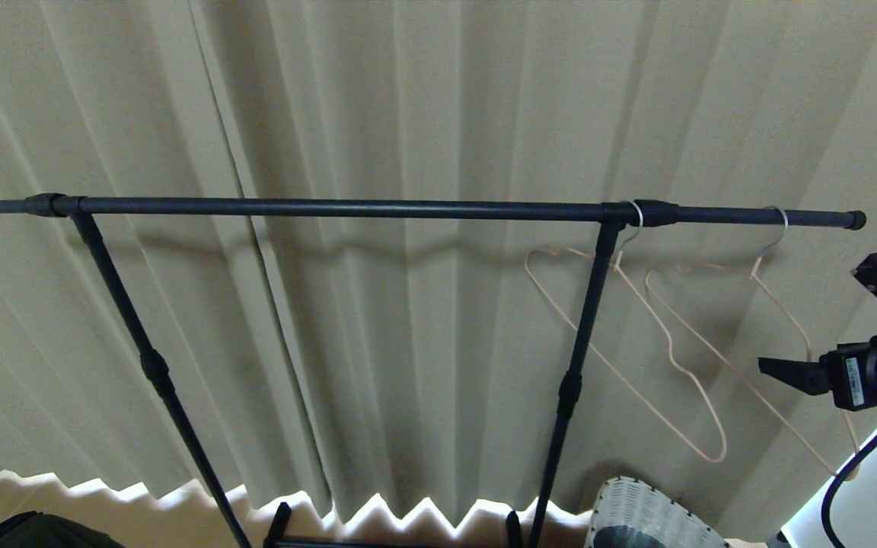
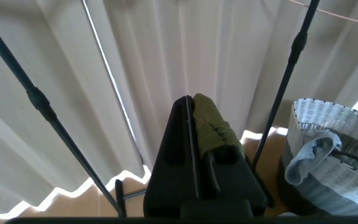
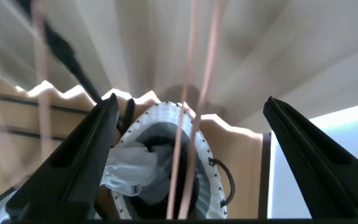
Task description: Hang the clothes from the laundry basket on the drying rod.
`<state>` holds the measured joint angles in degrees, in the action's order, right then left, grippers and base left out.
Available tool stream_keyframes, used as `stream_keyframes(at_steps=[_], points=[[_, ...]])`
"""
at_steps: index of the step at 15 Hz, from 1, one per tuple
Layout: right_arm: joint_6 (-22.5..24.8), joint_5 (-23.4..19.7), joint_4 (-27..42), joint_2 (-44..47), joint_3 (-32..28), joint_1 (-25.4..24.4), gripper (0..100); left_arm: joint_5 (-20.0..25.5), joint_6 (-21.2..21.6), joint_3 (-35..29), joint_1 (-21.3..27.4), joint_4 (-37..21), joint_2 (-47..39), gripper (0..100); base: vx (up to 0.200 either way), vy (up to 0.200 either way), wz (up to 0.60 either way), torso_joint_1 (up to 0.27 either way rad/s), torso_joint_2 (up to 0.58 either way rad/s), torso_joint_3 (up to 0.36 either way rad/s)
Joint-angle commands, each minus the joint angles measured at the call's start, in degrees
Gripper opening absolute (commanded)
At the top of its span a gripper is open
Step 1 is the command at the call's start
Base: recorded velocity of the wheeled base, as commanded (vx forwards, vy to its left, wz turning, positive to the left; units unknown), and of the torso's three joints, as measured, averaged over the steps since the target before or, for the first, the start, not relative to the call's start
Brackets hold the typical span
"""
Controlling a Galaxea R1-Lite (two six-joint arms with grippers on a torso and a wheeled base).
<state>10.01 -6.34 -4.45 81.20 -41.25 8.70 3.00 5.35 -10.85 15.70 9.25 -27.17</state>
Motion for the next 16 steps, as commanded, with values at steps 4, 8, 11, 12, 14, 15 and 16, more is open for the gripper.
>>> stream_keyframes(at_steps=[4,8,11,12,14,15,16], points=[[-0.34,0.19,-0.56,8.80,-4.01,0.08,100,-0.01,0.10,0.04,0.03,-0.02,0.10,0,0.000,0.000,0.00,0.000,0.00,0.000],[-0.43,0.27,-0.56,10.12,-5.77,0.00,100,-0.01,0.19,0.04,0.12,-0.02,0.19,0,0.000,0.000,0.00,0.000,0.00,0.000],[-0.43,0.80,-0.56,10.12,-5.77,0.00,100,-0.01,0.19,0.13,0.03,-0.02,0.19,0,0.000,0.000,0.00,0.000,0.00,0.000],[-0.43,1.07,-0.56,10.03,-5.77,0.00,0,-0.01,0.19,0.13,0.12,-0.02,0.19,0,0.000,0.000,0.00,0.000,0.00,0.000],[-0.43,1.15,-0.56,9.94,-5.77,0.00,0,-0.01,0.19,0.04,0.03,-0.02,0.19,0,0.000,0.000,0.00,0.000,0.00,0.000],[-0.43,1.24,-0.56,9.77,-5.77,0.00,0,-0.01,0.19,0.04,0.03,-0.02,0.45,0,0.000,0.000,0.00,0.000,0.00,0.000],[-0.43,1.51,-0.56,9.50,-5.59,0.00,0,0.08,0.19,0.04,0.12,-0.11,1.07,0,0.000,0.000,0.00,0.000,0.00,0.000]])
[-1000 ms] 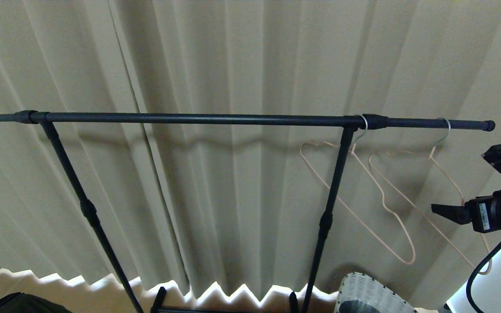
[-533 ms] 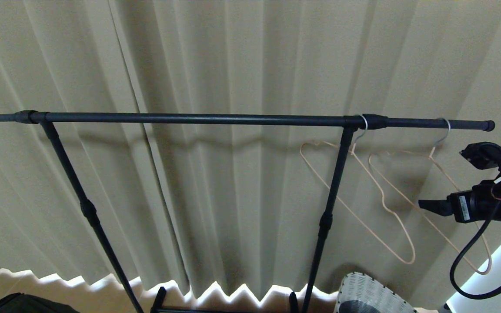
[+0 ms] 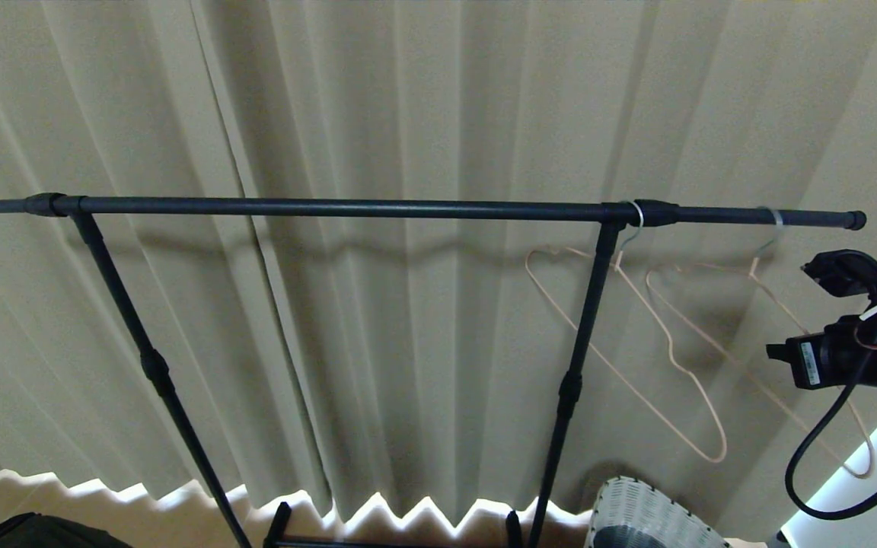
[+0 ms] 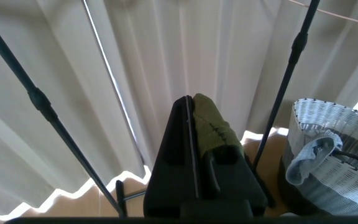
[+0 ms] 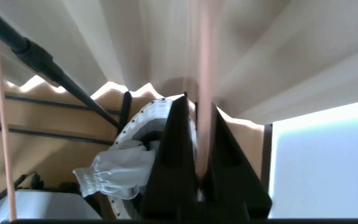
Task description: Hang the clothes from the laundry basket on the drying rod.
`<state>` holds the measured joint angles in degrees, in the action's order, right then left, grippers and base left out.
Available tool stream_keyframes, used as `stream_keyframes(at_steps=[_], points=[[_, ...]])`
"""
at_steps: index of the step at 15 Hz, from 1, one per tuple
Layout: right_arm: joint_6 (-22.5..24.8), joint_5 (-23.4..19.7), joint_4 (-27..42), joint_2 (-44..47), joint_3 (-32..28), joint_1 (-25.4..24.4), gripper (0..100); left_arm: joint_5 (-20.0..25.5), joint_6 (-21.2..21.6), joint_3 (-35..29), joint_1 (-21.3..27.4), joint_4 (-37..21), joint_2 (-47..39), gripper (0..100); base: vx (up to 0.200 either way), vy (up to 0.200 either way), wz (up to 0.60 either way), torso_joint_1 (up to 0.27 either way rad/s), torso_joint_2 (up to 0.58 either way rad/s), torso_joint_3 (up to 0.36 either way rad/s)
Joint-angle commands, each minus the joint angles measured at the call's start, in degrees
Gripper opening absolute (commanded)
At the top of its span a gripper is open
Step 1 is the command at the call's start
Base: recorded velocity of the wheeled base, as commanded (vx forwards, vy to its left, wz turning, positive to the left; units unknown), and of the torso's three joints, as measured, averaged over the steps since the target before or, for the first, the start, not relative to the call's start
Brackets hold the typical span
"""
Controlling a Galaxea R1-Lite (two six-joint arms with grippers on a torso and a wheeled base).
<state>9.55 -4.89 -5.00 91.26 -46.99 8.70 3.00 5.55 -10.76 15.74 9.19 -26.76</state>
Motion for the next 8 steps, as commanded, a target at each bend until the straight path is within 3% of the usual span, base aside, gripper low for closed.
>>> stream_keyframes(at_steps=[1,8], points=[[0.03,0.49,-0.01,-0.82,0.24,0.00,0,0.08,0.08,-0.05,0.08,-0.05,0.65,0,0.000,0.000,0.00,0.000,0.00,0.000],[-0.14,0.32,-0.10,-6.88,2.70,-0.18,0,-0.01,0.61,-0.05,0.08,0.04,0.74,0,0.000,0.000,0.00,0.000,0.00,0.000]])
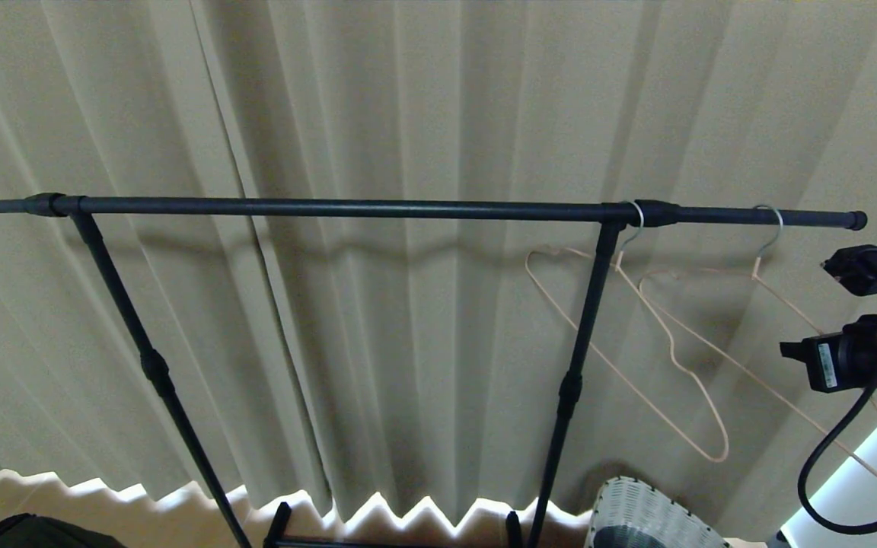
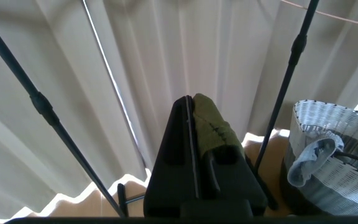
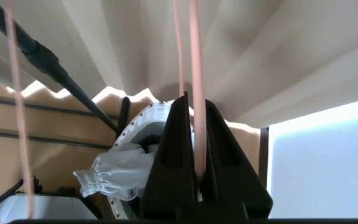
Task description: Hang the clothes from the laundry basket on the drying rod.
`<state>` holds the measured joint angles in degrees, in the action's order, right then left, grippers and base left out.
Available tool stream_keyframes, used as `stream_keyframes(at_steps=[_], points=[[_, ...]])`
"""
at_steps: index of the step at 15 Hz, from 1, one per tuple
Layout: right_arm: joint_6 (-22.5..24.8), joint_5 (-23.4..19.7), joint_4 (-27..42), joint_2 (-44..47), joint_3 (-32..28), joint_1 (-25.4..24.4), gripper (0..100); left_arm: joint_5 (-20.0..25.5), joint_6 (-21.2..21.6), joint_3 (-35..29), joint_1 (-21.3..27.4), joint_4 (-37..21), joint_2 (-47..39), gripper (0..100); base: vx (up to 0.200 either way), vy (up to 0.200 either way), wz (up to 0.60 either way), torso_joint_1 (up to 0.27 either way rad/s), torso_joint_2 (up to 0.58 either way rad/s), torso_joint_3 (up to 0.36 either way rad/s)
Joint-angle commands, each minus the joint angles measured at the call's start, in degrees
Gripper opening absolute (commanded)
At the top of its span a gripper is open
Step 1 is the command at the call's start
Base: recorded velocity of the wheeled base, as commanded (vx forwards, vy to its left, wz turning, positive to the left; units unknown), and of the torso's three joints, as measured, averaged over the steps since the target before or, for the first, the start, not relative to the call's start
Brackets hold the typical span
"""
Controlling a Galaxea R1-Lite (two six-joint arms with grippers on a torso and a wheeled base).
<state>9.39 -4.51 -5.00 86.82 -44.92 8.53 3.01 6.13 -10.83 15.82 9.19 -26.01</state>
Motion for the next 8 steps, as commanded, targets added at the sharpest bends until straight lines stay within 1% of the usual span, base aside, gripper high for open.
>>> stream_keyframes(at_steps=[1,5,8], points=[[-0.07,-0.24,-0.10,-4.03,1.50,-0.10,0,-0.02,0.02,0.01,0.00,0.04,0.00,0,0.000,0.000,0.00,0.000,0.00,0.000],[-0.16,-0.41,-0.10,-9.83,3.53,-0.18,0,-0.02,0.02,0.10,0.00,0.04,-0.09,0,0.000,0.000,0.00,0.000,0.00,0.000],[-0.33,-0.41,-0.98,-12.47,5.02,-0.45,0,-0.02,0.02,0.10,0.00,0.04,-0.09,0,0.000,0.000,0.00,0.000,0.00,0.000]])
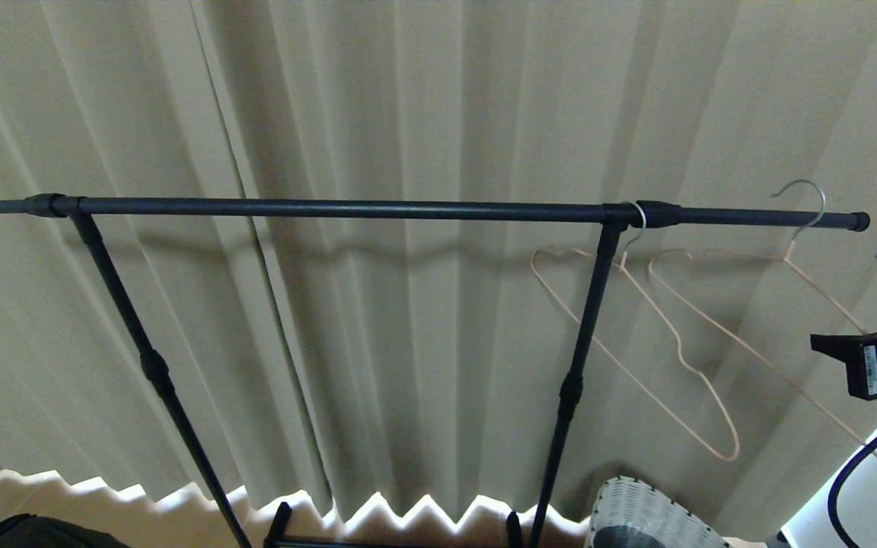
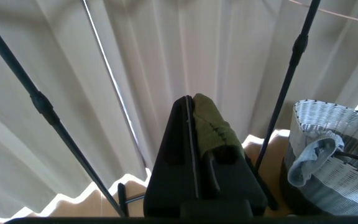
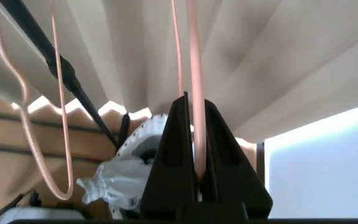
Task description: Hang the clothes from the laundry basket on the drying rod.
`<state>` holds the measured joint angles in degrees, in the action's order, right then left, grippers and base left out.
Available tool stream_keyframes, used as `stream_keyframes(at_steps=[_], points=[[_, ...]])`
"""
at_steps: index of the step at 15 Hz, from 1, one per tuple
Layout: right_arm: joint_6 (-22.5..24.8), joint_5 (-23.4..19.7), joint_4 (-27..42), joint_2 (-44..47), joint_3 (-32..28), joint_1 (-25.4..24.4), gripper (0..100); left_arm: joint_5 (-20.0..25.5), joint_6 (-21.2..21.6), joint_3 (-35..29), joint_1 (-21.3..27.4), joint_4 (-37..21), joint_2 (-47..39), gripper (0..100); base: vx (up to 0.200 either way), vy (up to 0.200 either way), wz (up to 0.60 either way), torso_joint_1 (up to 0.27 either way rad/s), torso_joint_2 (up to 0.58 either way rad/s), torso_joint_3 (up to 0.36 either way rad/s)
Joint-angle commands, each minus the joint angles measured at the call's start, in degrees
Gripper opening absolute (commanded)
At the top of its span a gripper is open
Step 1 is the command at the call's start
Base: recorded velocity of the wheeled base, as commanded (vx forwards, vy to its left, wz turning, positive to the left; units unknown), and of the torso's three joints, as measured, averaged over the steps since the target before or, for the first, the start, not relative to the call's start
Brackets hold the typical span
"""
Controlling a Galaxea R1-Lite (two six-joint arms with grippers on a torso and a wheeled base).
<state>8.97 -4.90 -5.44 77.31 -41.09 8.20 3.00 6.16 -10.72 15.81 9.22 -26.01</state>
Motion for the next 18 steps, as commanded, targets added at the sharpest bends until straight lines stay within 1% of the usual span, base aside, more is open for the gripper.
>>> stream_keyframes(at_steps=[1,2,7,10,13,16,18], points=[[0.08,0.07,-0.80,-4.01,1.90,-0.12,0,-0.01,0.00,-0.01,-0.08,0.01,-0.09,0,0.000,0.000,0.00,0.000,0.00,0.000],[0.08,-0.02,-0.80,-5.77,2.95,-0.29,0,-0.01,0.00,-0.01,-0.08,-0.08,-0.09,0,0.000,0.000,0.00,0.000,0.00,0.000],[0.17,0.07,-0.80,-11.48,7.17,-0.29,0,-0.01,0.00,-0.01,-0.08,-0.08,0.00,0,-0.200,0.000,0.00,0.005,0.00,0.001],[0.17,0.07,-0.72,-12.80,8.84,-0.29,0,-0.01,0.00,-0.01,-0.08,-0.08,0.00,0,-0.200,0.000,0.00,0.004,0.01,0.004],[0.08,0.07,-0.80,-15.00,11.91,-0.21,0,-0.01,0.00,-0.01,-0.08,-0.16,0.09,0,-0.200,0.000,0.00,-0.001,0.00,0.005],[-0.01,-0.02,-0.80,-16.40,12.88,-0.21,0,-0.01,0.08,0.34,-0.08,-0.08,0.00,0,-0.200,0.000,0.00,0.004,0.00,0.001],[-1.24,-0.46,-0.80,-17.28,12.97,-0.29,0,-0.01,0.00,0.34,-0.08,0.01,0.00,0,0.000,0.000,0.00,0.000,0.00,0.000]])
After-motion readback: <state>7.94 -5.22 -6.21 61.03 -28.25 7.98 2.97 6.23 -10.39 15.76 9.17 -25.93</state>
